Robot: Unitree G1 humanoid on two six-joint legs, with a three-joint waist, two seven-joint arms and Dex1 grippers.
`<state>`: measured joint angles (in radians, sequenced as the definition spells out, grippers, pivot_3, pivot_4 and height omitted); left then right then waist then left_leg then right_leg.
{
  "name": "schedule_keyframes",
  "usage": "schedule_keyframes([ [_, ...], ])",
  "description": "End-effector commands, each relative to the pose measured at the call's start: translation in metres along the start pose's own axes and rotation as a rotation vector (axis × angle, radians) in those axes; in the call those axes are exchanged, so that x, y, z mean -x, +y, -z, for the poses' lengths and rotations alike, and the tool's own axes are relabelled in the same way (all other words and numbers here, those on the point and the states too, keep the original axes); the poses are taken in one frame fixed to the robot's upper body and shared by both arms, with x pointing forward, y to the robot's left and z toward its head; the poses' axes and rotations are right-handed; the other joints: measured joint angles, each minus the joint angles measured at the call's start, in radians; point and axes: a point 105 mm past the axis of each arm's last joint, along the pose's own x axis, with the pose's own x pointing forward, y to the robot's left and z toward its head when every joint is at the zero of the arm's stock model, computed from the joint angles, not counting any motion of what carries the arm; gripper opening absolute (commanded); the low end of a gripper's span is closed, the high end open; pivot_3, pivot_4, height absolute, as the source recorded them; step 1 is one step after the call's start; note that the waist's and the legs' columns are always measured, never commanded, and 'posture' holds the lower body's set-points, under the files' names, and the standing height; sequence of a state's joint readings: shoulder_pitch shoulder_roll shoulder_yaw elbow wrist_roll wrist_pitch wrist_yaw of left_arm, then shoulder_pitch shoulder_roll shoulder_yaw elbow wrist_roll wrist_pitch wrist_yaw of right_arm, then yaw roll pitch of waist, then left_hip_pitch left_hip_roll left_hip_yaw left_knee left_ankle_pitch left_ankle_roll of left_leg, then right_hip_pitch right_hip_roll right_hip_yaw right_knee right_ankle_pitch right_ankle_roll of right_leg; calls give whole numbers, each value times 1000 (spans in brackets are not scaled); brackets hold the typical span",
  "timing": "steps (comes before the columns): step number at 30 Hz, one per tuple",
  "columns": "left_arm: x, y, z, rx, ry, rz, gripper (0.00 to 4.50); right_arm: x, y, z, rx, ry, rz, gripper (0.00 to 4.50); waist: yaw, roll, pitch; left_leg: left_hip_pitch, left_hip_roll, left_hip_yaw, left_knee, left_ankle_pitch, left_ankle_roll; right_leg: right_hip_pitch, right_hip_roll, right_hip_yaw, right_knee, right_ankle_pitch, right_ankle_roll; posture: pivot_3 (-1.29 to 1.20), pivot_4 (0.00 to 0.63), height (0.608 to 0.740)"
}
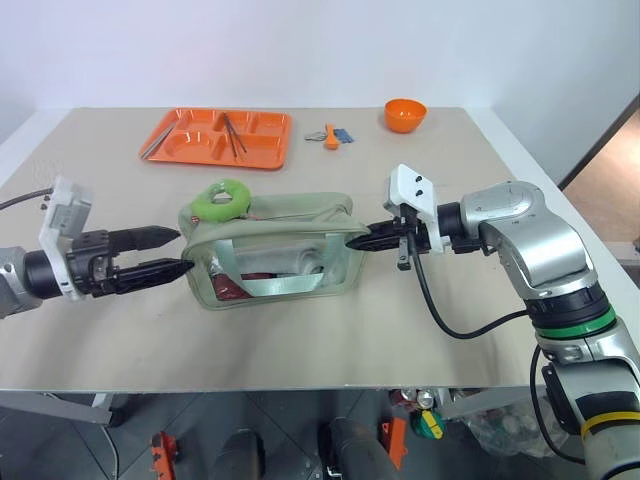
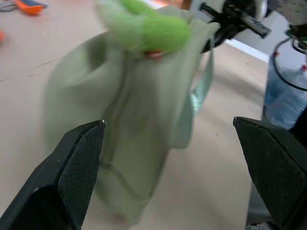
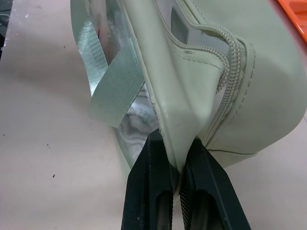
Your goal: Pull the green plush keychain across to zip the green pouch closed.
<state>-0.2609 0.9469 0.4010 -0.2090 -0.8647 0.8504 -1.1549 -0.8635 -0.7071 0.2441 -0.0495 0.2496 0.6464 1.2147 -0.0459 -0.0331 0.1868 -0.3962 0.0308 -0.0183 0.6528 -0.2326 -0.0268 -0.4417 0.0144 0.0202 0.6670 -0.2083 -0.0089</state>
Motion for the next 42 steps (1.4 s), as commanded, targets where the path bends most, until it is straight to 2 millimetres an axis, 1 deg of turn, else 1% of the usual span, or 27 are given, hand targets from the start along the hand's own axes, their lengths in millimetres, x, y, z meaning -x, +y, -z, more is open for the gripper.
schedule_keyframes([
  [1, -1, -3, -1, -12, -1, 4, 4059, 2, -2, -11, 44, -16, 7, 0, 0, 0, 0, 0, 0, 0, 0, 0, 0, 0, 0, 0, 0, 0, 0, 0, 150, 740],
  [2, -1, -2, 0, -11, 1, 2, 3886, 2, -2, -11, 44, -17, 7, 0, 0, 0, 0, 0, 0, 0, 0, 0, 0, 0, 0, 0, 0, 0, 0, 0, 150, 740],
  [4, -2, -2, 1, -4, 9, 2, 3270, 2, -2, -11, 43, -17, 7, 0, 0, 0, 0, 0, 0, 0, 0, 0, 0, 0, 0, 0, 0, 0, 0, 0, 150, 740],
  [7, -4, 0, 6, -4, 23, 0, 2232, 2, -2, -12, 42, -19, 8, 0, 0, 0, 0, 0, 0, 0, 0, 0, 0, 0, 0, 0, 0, 0, 0, 0, 150, 740],
  [9, -6, 4, 6, -5, 13, -9, 1618, 1, -2, -12, 41, -19, 8, 0, 1, 0, 0, 0, 0, 0, 0, 0, 0, 0, 0, 0, 0, 0, 0, 0, 150, 740],
  [11, -8, 5, 3, -4, -7, 0, 869, 1, -1, -11, 40, -20, 8, 0, 1, 0, 0, 0, 0, 0, 0, 0, 0, 0, 0, 0, 0, 0, 0, 0, 150, 740],
  [13, -10, 5, 3, -2, -10, 8, 237, 1, -1, -11, 38, -20, 9, 0, 1, 0, 0, 0, 0, 0, 0, 0, 0, 0, 0, 0, 0, 0, 0, 0, 150, 740],
  [14, -10, 6, 3, -1, -5, 7, 25, 2, -1, -11, 38, -20, 10, 0, 1, 0, 0, 0, 0, 0, 0, 0, 0, 0, 0, 0, 0, 0, 0, 0, 150, 740],
  [20, -17, 7, 4, -26, 11, 10, 25, 3, 0, -10, 33, -20, 16, 0, 1, 0, 0, 0, 0, 0, 0, 0, 0, 0, 0, 0, 0, 0, 0, 0, 150, 740],
  [22, -20, 10, 2, -24, 1, -2, 25, 3, -1, -10, 24, -25, 24, 0, 2, 0, 0, 0, -1, 0, 0, 0, 0, 0, 0, 0, 0, 0, 0, 0, 150, 740],
  [23, -21, 10, 1, -27, -3, -2, 0, 4, -1, -11, 23, -34, 27, 566, 2, 0, 0, 0, -1, 0, 1, 0, 0, 1, -1, 0, 0, 0, 0, 0, 150, 740],
  [24, -22, 10, 0, -32, -3, 5, 0, 5, -1, -15, 21, -51, 26, 718, 2, 0, 0, 0, -1, 0, 1, 0, 0, 1, -1, 0, 0, 0, 0, 0, 150, 740],
  [26, -24, 8, 0, -47, 4, 15, 0, 9, 4, -22, 42, -70, 3, 1264, 4, 0, 0, 0, -1, 0, 1, 0, 0, 1, -1, 0, 0, 0, 1, 0, 150, 740],
  [27, -25, 8, -1, -49, 6, 21, 0, 10, 5, -24, 40, -75, -2, 1777, 4, 0, 0, 0, -1, 0, 1, 0, 0, 1, -1, 0, 0, 0, 1, 0, 150, 740],
  [28, -26, 8, -1, -51, 7, 23, 0, 11, 7, -25, 39, -81, -13, 2041, 4, 0, 0, 0, -1, 0, 1, 0, 0, 1, -1, 0, 0, 0, 1, 0, 150, 740],
  [31, -27, 8, -2, -59, 7, 31, 0, 15, 16, -26, 38, -93, -58, 3091, 6, 0, 0, -1, -1, 0, 1, 0, 0, 1, -1, 0, -1, 0, 1, 0, 150, 740],
  [32, -28, 7, -3, -65, 7, 34, 0, 18, 21, -27, 46, -106, -86, 3339, 7, 0, 0, -1, -1, -1, 1, 0, 0, 1, -1, -1, -1, 0, 1, 0, 150, 740],
  [35, -30, 6, -4, -71, 8, 48, 0, 33, 35, -36, 81, -155, -153, 4464, 13, 0, 0, -1, -2, -1, 1, 0, 0, 1, -1, -1, -1, 0, 2, 0, 150, 740],
  [37, -31, 6, -5, -76, 12, 55, 0, 46, 36, -43, 103, -191, -162, 4489, 14, 0, 0, -1, -2, -1, 1, 0, 0, 1, -2, -1, -1, 0, 2, 0, 150, 740],
  [39, -32, 5, -5, -81, 13, 60, 0, 56, 24, -45, 121, -179, -101, 4489, 14, 0, 0, -1, -2, 0, 1, 0, 0, 1, -2, -1, -1, 0, 2, 0, 150, 740],
  [42, -34, 4, -7, -82, 7, 68, 0, 69, -3, -52, 146, -195, 30, 4489, 13, 0, 0, -1, -2, 0, 1, 0, 0, 1, -1, 0, -1, 0, 2, 0, 150, 740],
])
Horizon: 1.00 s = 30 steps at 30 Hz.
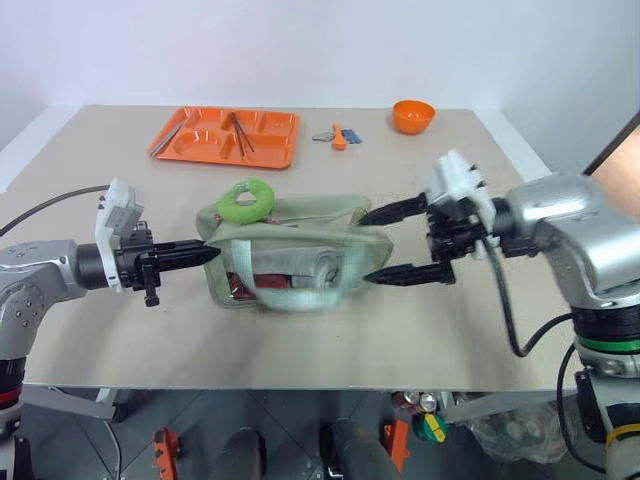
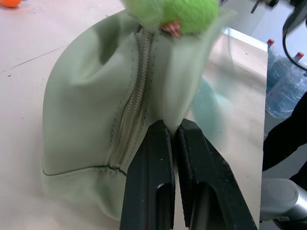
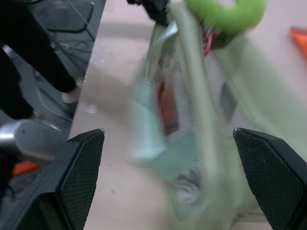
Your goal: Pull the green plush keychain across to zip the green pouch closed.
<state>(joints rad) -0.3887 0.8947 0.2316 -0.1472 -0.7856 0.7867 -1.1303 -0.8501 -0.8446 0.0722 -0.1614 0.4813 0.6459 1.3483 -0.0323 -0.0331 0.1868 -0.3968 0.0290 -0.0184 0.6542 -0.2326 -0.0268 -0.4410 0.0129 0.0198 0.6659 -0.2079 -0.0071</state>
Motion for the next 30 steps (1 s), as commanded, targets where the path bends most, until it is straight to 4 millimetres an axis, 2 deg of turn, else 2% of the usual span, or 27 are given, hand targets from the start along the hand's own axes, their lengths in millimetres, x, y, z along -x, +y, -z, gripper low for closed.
schedule_keyframes([
  [1, -3, -6, -11, -50, -18, 36, 0, 20, -34, -20, 81, -36, 186, 4489, 0, 0, 0, 0, 0, 0, 0, 0, 0, 0, 0, 0, 0, 0, 0, 0, 150, 740],
  [3, -4, -6, -11, -51, -17, 40, 0, 22, -51, -31, 101, -82, 264, 4489, -1, 0, 0, 1, 0, 0, 0, 0, 0, 0, 0, 0, 0, 1, -1, 0, 150, 740],
  [6, -4, -7, -10, -50, -18, 43, 0, 10, -60, -51, 139, -156, 298, 4489, -2, 0, 0, 1, 1, 0, 0, 0, 0, 0, 1, 1, 0, 1, -1, 0, 150, 740],
  [10, -5, -6, -11, -50, -23, 47, 0, -20, -60, -72, 254, -184, 282, 4489, -2, 0, 0, 0, 1, 0, -1, 0, 0, -1, 1, 0, 0, 0, -1, 0, 150, 740],
  [16, -6, -6, -12, -53, -26, 56, 0, -64, -59, -87, 413, -149, 203, 4489, 0, 0, 0, -1, 0, 0, -1, 0, 0, -1, 0, 0, 0, 0, -1, 0, 150, 740],
  [19, -7, -6, -12, -56, -28, 55, 0, -76, -53, -88, 471, -132, 131, 4489, 2, 0, 0, -1, 0, 0, -1, 0, 0, -1, 0, 0, 0, 0, -1, 0, 150, 740],
  [24, -6, -8, -14, -60, -36, 54, 0, -83, -35, -74, 537, -84, -4, 4489, 4, 0, 0, -2, 1, 0, -1, 0, 0, -1, 0, 0, 0, 0, 0, 0, 150, 740],
  [27, -4, -8, -14, -59, -39, 43, 0, -85, -36, -64, 558, -51, -16, 4489, 4, 0, 0, -2, 1, -1, -1, 0, 0, -1, 0, -1, 0, 0, -1, 0, 150, 740],
  [30, -2, -9, -13, -58, -38, 40, 0, -89, -41, -65, 561, -47, -3, 4489, 4, 0, 0, -1, 1, -1, -1, 0, 0, -1, 0, -1, 0, 0, -1, 0, 150, 740],
])
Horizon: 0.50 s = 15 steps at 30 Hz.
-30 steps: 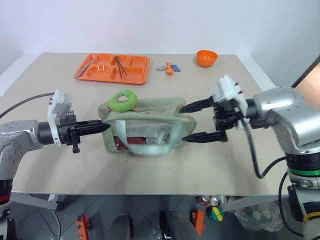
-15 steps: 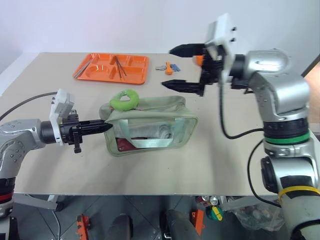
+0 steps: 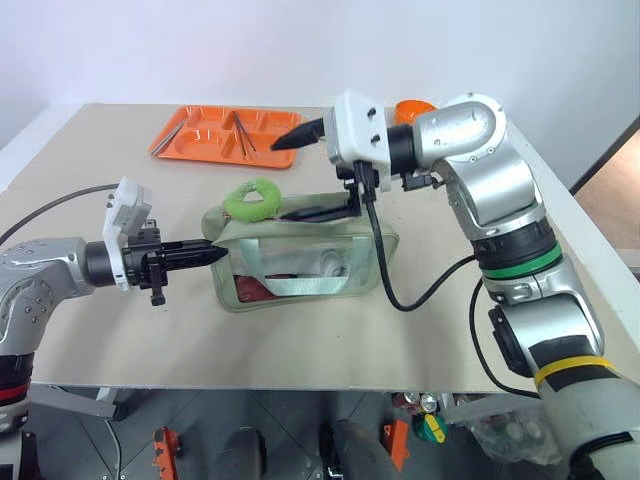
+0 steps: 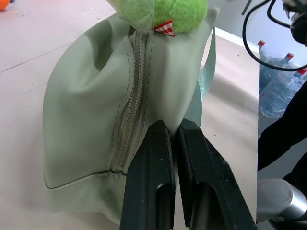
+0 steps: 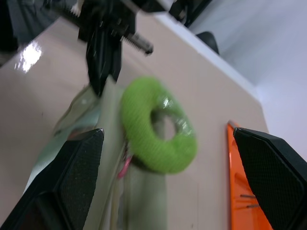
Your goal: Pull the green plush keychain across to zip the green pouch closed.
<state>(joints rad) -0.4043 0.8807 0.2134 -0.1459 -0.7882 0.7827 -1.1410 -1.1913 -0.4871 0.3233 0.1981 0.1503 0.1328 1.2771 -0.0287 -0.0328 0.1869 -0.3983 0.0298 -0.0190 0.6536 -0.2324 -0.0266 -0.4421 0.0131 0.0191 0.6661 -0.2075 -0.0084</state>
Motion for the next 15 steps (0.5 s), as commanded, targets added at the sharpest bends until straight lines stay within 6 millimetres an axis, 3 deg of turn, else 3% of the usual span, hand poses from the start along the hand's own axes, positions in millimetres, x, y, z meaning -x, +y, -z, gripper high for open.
schedule_keyframes([
  [1, 3, -6, -13, -57, -28, 6, 0, -1, -11, -10, 53, -7, 31, 4489, 0, 0, 0, 0, 0, 0, 0, 0, 0, 0, 0, 0, 0, 0, 0, 0, 150, 740],
  [10, 3, -5, -13, -55, -33, -1, 0, -16, -14, -31, 35, -82, -7, 4489, 0, 0, 0, 0, 1, 0, 0, 0, 0, 0, 1, 0, 0, 0, -1, 0, 150, 740],
  [15, 2, -4, -13, -53, -39, -1, 0, -22, -2, -27, 20, -81, -50, 4489, 0, 0, 0, 0, 1, 0, 0, 0, 0, 0, 1, 0, 0, 0, -1, 0, 150, 740],
])
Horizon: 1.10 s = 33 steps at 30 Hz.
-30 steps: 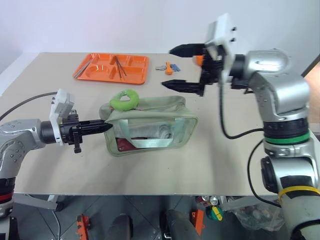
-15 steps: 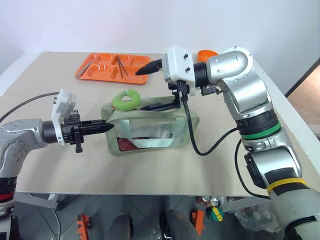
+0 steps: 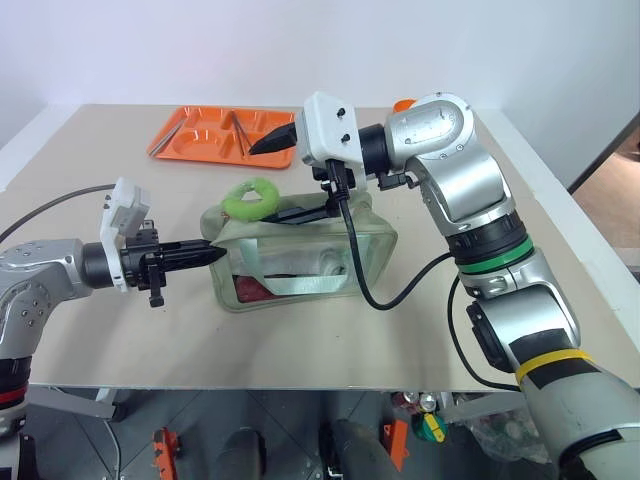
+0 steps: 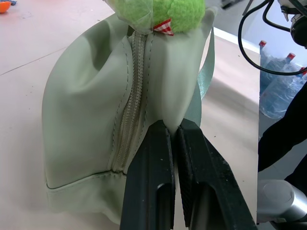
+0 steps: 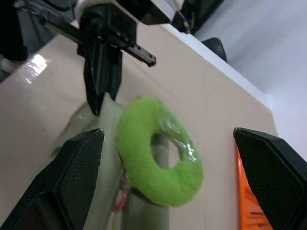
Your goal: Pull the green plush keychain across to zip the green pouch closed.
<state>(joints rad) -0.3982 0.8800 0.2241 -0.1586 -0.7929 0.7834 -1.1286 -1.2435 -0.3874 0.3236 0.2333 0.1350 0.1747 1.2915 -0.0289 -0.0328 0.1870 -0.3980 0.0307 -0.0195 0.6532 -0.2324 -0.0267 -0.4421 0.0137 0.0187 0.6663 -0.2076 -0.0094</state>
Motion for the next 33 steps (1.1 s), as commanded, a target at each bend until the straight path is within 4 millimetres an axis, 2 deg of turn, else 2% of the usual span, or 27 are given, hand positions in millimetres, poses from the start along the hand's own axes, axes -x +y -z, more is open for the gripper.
schedule_keyframes([
  [1, 1, -3, -12, -44, -35, 8, 0, -3, 3, -9, 30, -22, -14, 4489, 0, 0, 0, 0, 0, 0, 0, 0, 0, 0, 0, 0, 0, 0, 0, 0, 150, 740],
  [5, 0, -4, -12, -41, -38, 9, 0, -9, 3, -1, 4, -10, -5, 4489, 0, 0, 0, 0, 0, 0, 0, 0, 0, 0, 0, 0, 0, 0, 0, 0, 150, 740],
  [9, 0, -4, -10, -37, -36, 10, 0, -13, -6, 4, -17, -3, 28, 4489, 0, 0, 0, 0, 0, 0, 0, 0, 0, 0, 0, 0, 0, 0, 0, 0, 150, 740],
  [15, 0, -4, -9, -36, -37, 10, 0, -9, -22, -9, -36, -40, 47, 4489, -2, 0, 0, 0, 0, 0, 0, 0, 0, 0, 0, 0, 0, 0, 0, 0, 150, 740],
  [33, 0, -3, -9, -35, -43, 3, 0, -16, -17, -1, -62, -37, 36, 4489, -2, 0, 0, 0, 0, -1, 0, 0, 0, 0, 0, -1, 0, 0, 0, 0, 150, 740],
])
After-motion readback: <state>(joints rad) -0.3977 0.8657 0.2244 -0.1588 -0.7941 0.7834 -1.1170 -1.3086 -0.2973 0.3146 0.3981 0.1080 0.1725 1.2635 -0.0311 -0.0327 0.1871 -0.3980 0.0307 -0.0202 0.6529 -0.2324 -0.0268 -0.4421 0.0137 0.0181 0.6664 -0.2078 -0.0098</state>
